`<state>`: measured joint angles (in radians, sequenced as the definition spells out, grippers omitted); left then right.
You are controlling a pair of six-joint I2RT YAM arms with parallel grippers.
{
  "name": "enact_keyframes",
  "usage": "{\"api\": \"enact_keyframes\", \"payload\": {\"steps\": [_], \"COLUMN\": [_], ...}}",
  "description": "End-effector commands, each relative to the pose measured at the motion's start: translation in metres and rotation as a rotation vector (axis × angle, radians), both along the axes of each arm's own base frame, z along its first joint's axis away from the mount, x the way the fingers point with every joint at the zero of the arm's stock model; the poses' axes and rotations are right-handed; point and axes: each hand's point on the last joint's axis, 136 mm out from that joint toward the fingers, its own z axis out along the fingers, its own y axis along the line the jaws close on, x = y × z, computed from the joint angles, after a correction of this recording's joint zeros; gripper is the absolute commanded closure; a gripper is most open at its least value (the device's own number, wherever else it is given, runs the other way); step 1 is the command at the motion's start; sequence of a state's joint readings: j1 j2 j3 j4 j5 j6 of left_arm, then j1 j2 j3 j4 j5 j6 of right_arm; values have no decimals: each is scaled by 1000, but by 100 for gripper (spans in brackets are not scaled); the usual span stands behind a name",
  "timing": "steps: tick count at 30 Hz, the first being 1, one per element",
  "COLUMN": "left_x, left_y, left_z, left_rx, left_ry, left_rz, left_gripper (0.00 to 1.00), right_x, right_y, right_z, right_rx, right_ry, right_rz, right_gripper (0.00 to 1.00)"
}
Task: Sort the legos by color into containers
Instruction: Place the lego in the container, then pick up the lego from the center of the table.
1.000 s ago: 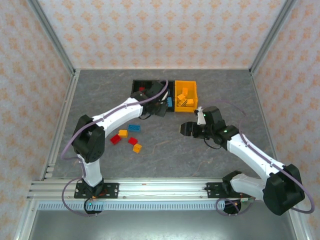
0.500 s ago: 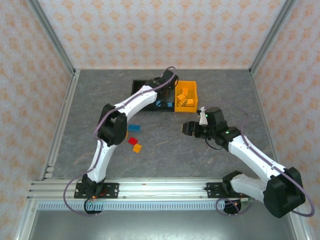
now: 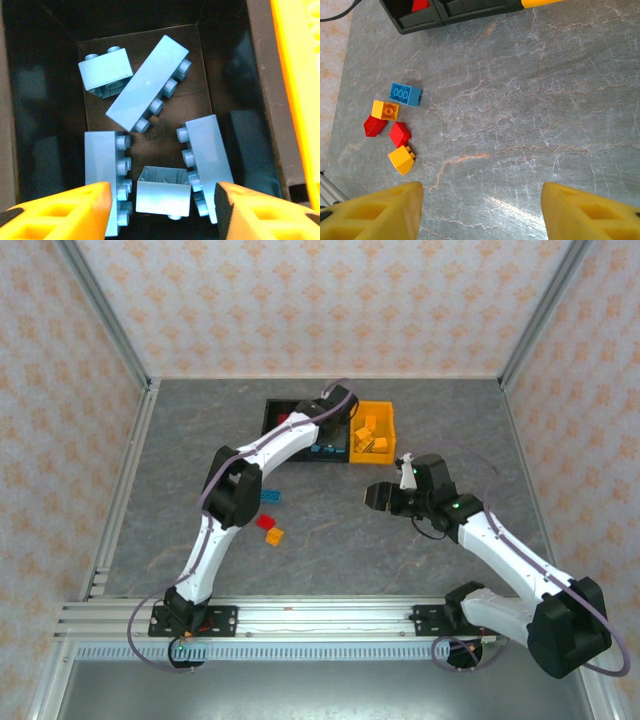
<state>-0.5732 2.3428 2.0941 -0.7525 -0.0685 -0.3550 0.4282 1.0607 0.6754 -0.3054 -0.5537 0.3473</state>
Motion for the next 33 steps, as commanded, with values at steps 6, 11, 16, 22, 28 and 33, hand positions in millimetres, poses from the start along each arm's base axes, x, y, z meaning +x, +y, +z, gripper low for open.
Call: {"api": "enact_keyframes", "payload": {"steps": [6,11,16,22,28,33], "left_x": [-18,-65,-118,-158,-163,-156], "left_y": [8,36,79,125,141,146], "left_z": [94,111,99,62,24,-7], "left_rx": [-73,-124,-82,-28,-29,20], "left_ry": [-150,-175,-161,-92,11,86], "left_rz": [13,22,53,98,105,94], "left_gripper": [37,35,33,19,11,4], "right_x": [6,4,5,0,-22,-28], "right_y": [-3,10,26,54,85,92], "right_z": [7,17,22,26,34,31], "right_rx": [-1,8,-9,25,12,31], "right_ry": [-35,-65,-101,-103,-210,-205], "right_rz": [-17,39,76,154,255,271], "right_gripper": [35,32,28,25,22,22]}}
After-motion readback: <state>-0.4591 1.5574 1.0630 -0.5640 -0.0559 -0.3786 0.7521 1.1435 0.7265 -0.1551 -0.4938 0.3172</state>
